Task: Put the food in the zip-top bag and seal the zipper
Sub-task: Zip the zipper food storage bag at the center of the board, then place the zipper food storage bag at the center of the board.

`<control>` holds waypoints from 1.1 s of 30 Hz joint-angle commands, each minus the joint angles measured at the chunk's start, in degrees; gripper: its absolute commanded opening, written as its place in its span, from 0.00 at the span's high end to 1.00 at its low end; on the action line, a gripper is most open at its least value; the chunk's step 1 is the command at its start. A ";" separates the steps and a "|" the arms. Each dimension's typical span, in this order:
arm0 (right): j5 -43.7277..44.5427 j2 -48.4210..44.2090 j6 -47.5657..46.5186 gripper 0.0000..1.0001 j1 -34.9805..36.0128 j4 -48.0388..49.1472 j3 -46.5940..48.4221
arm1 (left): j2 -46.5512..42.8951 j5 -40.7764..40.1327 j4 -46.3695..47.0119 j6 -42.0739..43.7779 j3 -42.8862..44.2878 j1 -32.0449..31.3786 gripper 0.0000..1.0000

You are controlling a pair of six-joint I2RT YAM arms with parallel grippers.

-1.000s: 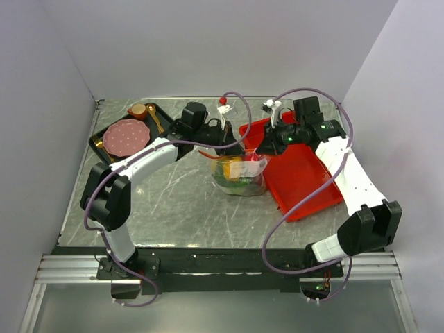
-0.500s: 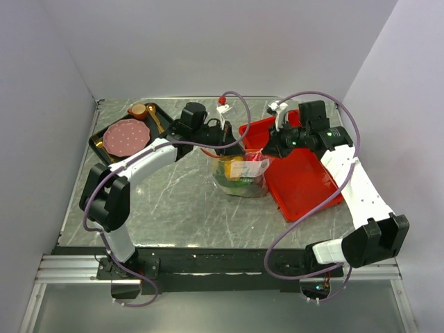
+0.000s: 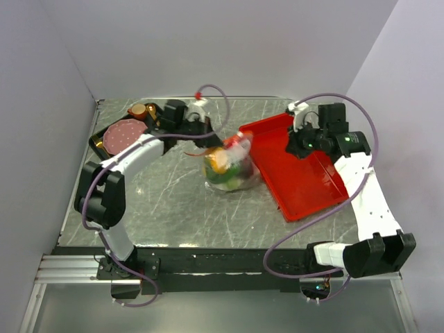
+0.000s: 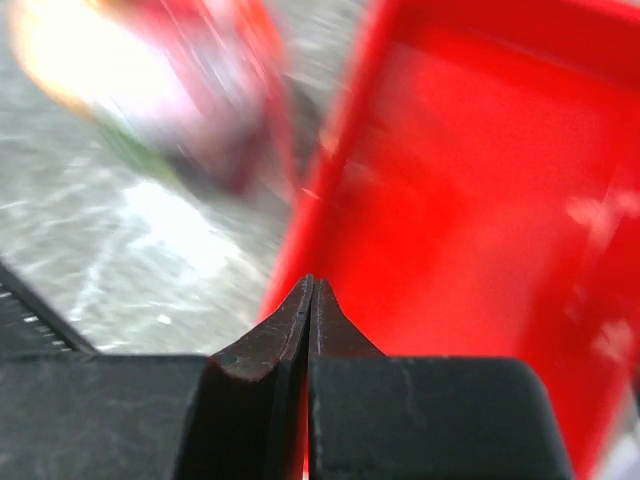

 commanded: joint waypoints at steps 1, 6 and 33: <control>5.73 -0.84 -1.44 1.00 -0.63 -2.20 1.11 | -1.08 -4.24 -3.65 1.16 -0.72 2.47 0.99; 4.16 0.83 0.14 0.98 -0.63 -0.26 2.51 | -0.47 -0.55 -1.63 0.81 -1.07 2.30 0.99; 10.40 6.45 41.46 0.52 -0.72 25.06 -8.56 | -19.01 -0.97 -17.00 -2.53 -9.06 -3.05 0.99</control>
